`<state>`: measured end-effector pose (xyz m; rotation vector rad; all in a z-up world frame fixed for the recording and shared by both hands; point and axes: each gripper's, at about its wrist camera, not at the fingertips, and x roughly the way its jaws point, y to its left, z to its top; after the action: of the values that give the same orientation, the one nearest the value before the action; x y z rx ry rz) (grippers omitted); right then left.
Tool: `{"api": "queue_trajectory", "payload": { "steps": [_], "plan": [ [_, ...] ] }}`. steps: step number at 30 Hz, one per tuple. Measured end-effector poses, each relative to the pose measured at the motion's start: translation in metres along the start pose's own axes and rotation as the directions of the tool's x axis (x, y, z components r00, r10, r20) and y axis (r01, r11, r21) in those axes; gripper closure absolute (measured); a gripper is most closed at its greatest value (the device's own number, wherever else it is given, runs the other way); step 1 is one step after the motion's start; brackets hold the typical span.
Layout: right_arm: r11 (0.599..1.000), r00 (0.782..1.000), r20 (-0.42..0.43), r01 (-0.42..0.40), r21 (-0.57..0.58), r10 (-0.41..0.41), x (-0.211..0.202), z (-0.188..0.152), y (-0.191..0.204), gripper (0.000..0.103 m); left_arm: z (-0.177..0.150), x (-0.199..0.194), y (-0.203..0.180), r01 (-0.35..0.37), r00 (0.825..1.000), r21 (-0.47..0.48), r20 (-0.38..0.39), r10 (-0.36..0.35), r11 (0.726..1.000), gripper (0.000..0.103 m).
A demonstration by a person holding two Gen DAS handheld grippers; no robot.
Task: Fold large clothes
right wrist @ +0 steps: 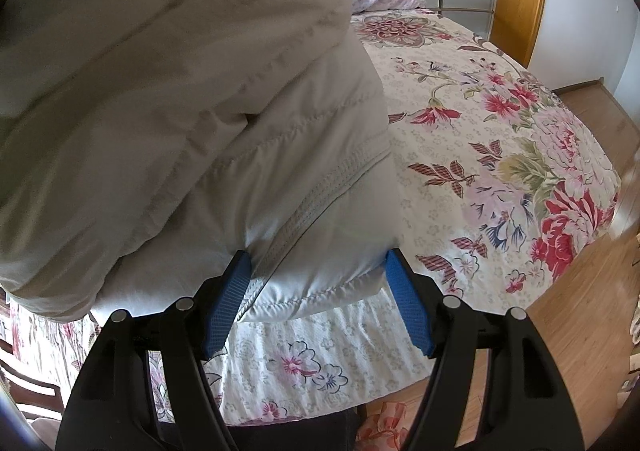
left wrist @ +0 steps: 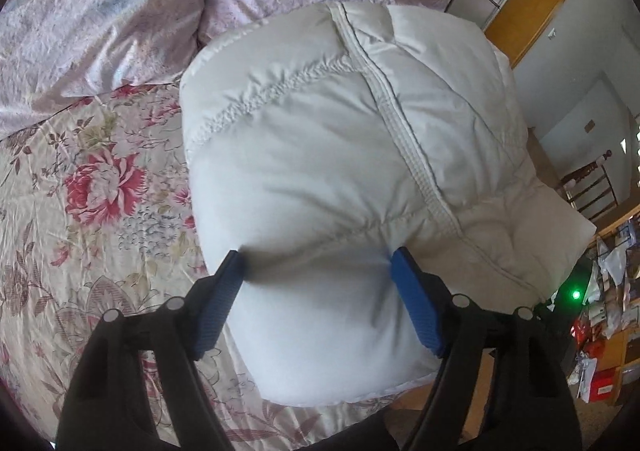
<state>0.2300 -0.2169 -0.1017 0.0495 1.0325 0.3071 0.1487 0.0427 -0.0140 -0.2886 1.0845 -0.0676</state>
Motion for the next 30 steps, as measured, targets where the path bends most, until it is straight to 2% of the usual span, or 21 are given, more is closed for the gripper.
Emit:
{"api": "queue_trajectory", "payload": {
  "steps": [6,11,16,19,21,25,27,30],
  "plan": [
    [1.000,1.000,0.003,0.009,-0.007,-0.009,-0.006,0.000,-0.004,0.033,0.003,0.010,-0.009,-0.004,1.000,0.017,-0.015,0.004,1.000,0.027],
    [0.999,0.999,0.018,0.039,0.013,-0.039,-0.019,-0.001,-0.022,0.033,0.004,0.019,-0.019,-0.008,1.000,0.036,-0.025,0.009,0.999,0.027],
    [0.989,0.991,0.054,0.114,0.090,-0.119,-0.037,0.011,-0.059,0.033,0.004,0.024,-0.022,-0.012,0.999,0.047,-0.032,0.014,0.999,0.027],
    [0.975,0.979,0.101,0.159,0.156,-0.176,-0.055,0.027,-0.085,0.034,0.004,0.027,-0.023,-0.017,0.999,0.061,-0.035,0.019,0.998,0.027],
    [0.968,0.971,0.147,0.157,0.194,-0.187,-0.073,0.043,-0.098,0.037,0.004,0.029,-0.023,-0.018,0.999,0.066,-0.037,0.020,0.998,0.027],
    [0.981,0.959,0.251,0.087,0.174,-0.129,-0.105,0.071,-0.093,0.040,0.004,0.032,-0.023,-0.019,0.999,0.070,-0.039,0.022,0.997,0.027],
    [0.994,0.957,0.285,0.021,0.104,-0.050,-0.114,0.084,-0.075,0.045,0.004,0.034,-0.024,-0.020,0.999,0.073,-0.040,0.023,0.997,0.027],
    [0.998,0.958,0.280,-0.062,0.001,0.059,-0.116,0.091,-0.044,0.055,0.004,0.036,-0.023,-0.020,0.999,0.074,-0.040,0.023,0.997,0.027]
  ]
}}
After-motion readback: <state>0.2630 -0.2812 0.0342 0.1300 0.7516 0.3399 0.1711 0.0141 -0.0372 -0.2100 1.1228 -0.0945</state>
